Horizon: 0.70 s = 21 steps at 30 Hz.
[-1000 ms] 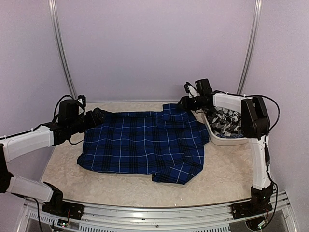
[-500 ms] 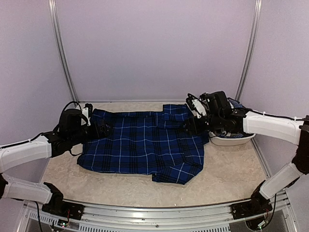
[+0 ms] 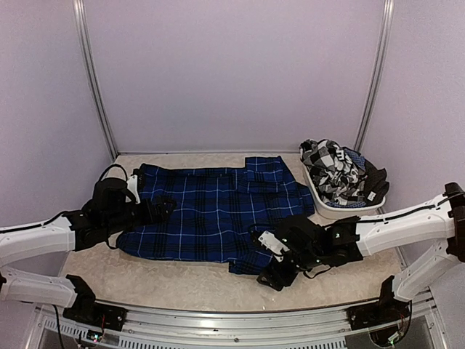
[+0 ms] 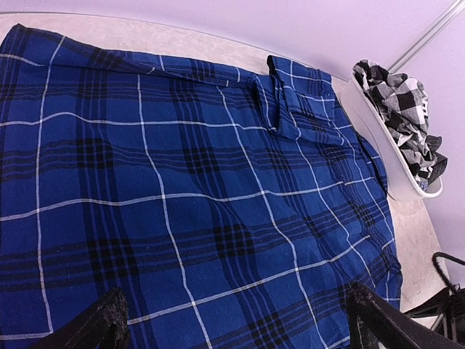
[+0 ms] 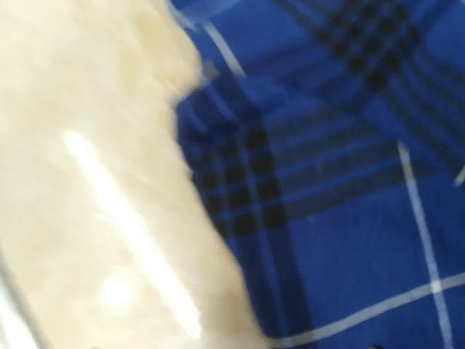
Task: Fold and stack the long sleeve shirts
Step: Pick up the flattened shirt from the center of the board.
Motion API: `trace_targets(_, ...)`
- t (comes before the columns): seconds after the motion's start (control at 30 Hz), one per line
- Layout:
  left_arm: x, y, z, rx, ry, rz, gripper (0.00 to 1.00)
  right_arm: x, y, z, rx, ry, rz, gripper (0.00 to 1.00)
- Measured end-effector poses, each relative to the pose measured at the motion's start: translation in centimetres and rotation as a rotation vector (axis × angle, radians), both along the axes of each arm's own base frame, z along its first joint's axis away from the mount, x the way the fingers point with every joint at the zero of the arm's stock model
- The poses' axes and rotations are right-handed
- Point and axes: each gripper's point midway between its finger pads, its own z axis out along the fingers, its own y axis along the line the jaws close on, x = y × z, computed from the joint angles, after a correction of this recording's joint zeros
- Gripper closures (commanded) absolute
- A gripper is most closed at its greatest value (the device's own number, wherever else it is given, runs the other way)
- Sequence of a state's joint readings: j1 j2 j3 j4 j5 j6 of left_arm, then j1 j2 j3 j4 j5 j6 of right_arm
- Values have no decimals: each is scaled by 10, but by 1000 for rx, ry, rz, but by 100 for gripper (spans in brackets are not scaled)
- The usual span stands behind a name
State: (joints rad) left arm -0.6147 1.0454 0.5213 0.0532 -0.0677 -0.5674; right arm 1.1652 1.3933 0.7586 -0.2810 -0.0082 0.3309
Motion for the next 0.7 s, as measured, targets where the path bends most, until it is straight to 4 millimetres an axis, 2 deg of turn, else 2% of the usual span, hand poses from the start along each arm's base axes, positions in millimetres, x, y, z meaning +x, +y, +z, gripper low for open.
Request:
trace_targets(0.13,-3,-3,4,-7,-10,-2,1,6,-5,-34,-133,-22,-14,28)
trace_targets(0.3,-4,-1,8,-8,-21,7,1,18,-8,-54,-245,-73,-15,41)
trace_targets(0.4,-5,0,9,-6,-24,12,1,23,-9,-60,-301,-104,-7,56)
trace_targets(0.57,-5,1,9,-3,-24,14,1,30,-8,-60,-358,-154,-4,95)
trace_targets(0.6,-5,1,9,-1,-24,13,1,30,-10,-60,-371,-160,0,100)
trace_targets(0.7,-6,1,8,6,-26,8,1,31,-13,-58,-395,-165,-1,100)
